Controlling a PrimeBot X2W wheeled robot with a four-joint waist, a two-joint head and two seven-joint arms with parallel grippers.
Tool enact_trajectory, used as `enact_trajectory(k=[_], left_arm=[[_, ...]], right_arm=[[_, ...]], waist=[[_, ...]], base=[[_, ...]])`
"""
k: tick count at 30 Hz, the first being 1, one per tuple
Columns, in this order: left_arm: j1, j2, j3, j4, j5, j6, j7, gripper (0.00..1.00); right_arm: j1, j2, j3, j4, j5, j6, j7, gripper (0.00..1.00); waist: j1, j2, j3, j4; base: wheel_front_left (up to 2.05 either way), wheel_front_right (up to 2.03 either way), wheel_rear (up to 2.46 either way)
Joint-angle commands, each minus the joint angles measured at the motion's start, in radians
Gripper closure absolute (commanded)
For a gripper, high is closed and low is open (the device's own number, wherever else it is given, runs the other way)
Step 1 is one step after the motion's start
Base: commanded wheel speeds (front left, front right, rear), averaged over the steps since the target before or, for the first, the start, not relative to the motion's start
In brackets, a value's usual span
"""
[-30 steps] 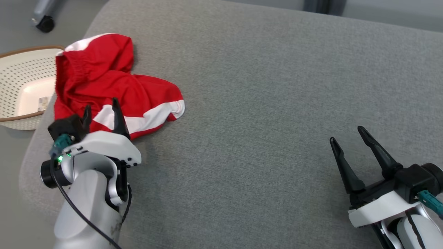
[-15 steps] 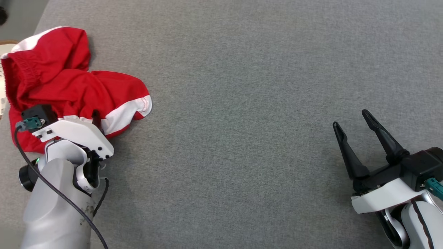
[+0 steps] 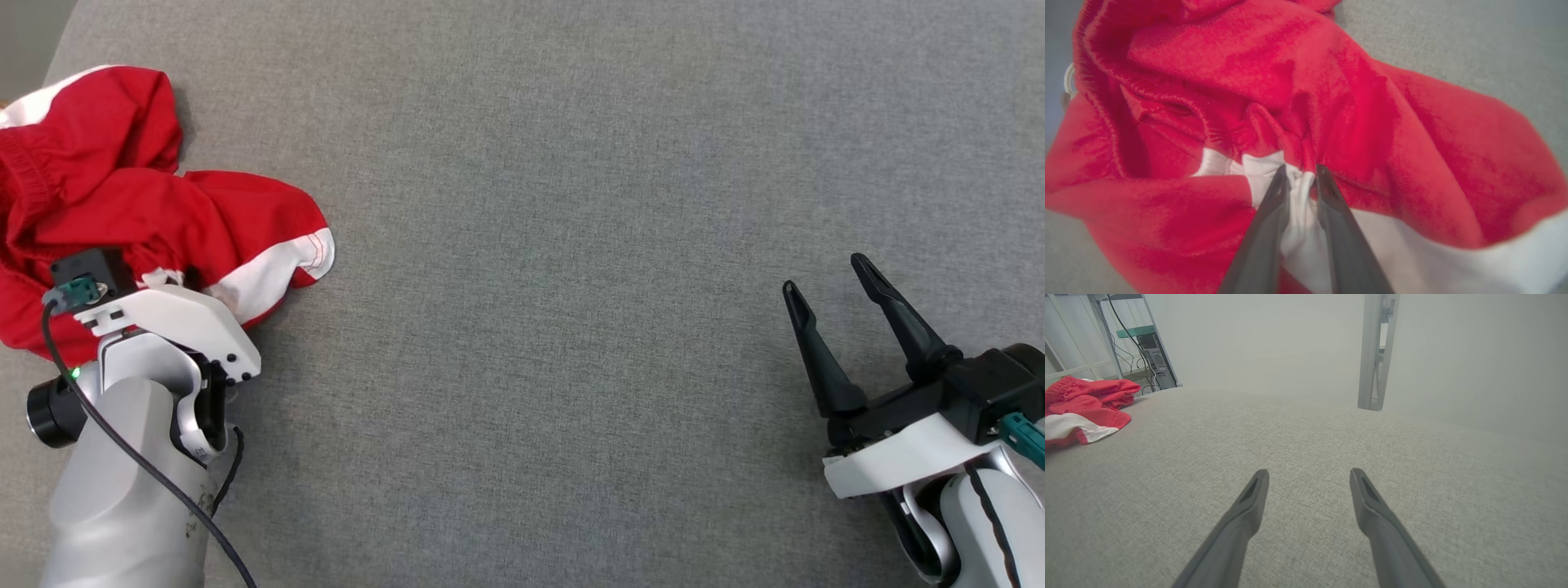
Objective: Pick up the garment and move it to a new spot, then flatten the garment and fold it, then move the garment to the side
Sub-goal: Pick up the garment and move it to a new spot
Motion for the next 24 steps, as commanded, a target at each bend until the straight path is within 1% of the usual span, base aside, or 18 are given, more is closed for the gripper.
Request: enact_trajectory(k=[1,2,4,5,6,9,12,14,15,19,23,24], left_arm=[[0.013,-0.001,0.008,-0.014,0.005,-0.005,-0.05,1.0],[0.012,-0.001,0.014,-0.033,0.008,-0.008,-0.099,1.0],[0.02,-0.018,0.028,-0.068,-0.007,-0.019,-0.184,1.0],[0.029,-0.021,0.029,-0.083,-0.009,-0.03,-0.214,1.0],[0.038,-0.022,0.031,-0.1,-0.006,-0.03,-0.249,1.0],[0.064,-0.012,0.016,-0.154,0.027,-0.014,-0.314,1.0],[0.092,-0.011,-0.002,-0.237,0.059,0.001,-0.345,1.0],[0.12,-0.01,-0.017,-0.299,0.074,0.002,-0.349,1.0],[0.13,-0.012,-0.024,-0.333,0.071,-0.007,-0.343,1.0],[0.159,-0.009,-0.055,-0.442,0.068,-0.023,-0.295,1.0],[0.18,-0.011,-0.091,-0.513,0.083,-0.023,-0.252,1.0],[0.18,-0.011,-0.091,-0.513,0.083,-0.023,-0.252,1.0]], right_arm=[[-0.01,0.001,-0.003,0.003,0.007,0.0,0.0,0.0],[-0.011,0.006,-0.003,0.004,0.007,0.0,0.0,0.0],[-0.006,0.017,-0.004,0.01,0.008,0.0,0.0,0.0],[-0.001,0.024,-0.004,0.013,0.007,0.0,0.0,0.0],[0.003,0.028,-0.004,0.017,0.007,0.0,0.0,0.0],[0.015,0.053,-0.002,0.031,0.012,0.0,0.0,0.0],[0.029,0.08,-0.008,0.04,0.016,0.0,0.0,0.0],[0.037,0.1,-0.008,0.043,0.021,0.0,0.0,0.0],[0.041,0.106,-0.009,0.043,0.019,0.0,0.0,0.0],[0.053,0.126,-0.021,0.043,0.022,0.0,0.0,0.0],[0.06,0.147,-0.032,0.049,0.026,0.0,0.0,0.0],[0.06,0.147,-0.032,0.049,0.026,0.0,0.0,0.0]], waist=[[0.0,0.0,-0.009,-0.003],[0.0,0.0,-0.016,-0.006],[0.0,0.0,-0.036,-0.011],[0.0,0.0,-0.047,-0.015],[0.0,0.0,-0.06,-0.019],[0.0,0.0,-0.104,-0.037],[0.0,0.0,-0.151,-0.06],[0.0,0.0,-0.181,-0.081],[0.0,0.0,-0.19,-0.09],[0.0,0.0,-0.222,-0.138],[0.0,0.0,-0.247,-0.199],[0.0,0.0,-0.247,-0.199]], base=[[0.0,0.0,0.0],[0.0,0.0,0.0],[0.0,0.0,0.0],[0.0,0.0,0.0],[0.0,0.0,0.0],[0.0,0.0,0.0],[0.0,0.0,0.0],[0.0,0.0,0.0],[0.0,0.0,0.0],[0.0,0.0,0.0],[0.0,0.0,0.0],[0.0,0.0,0.0]])
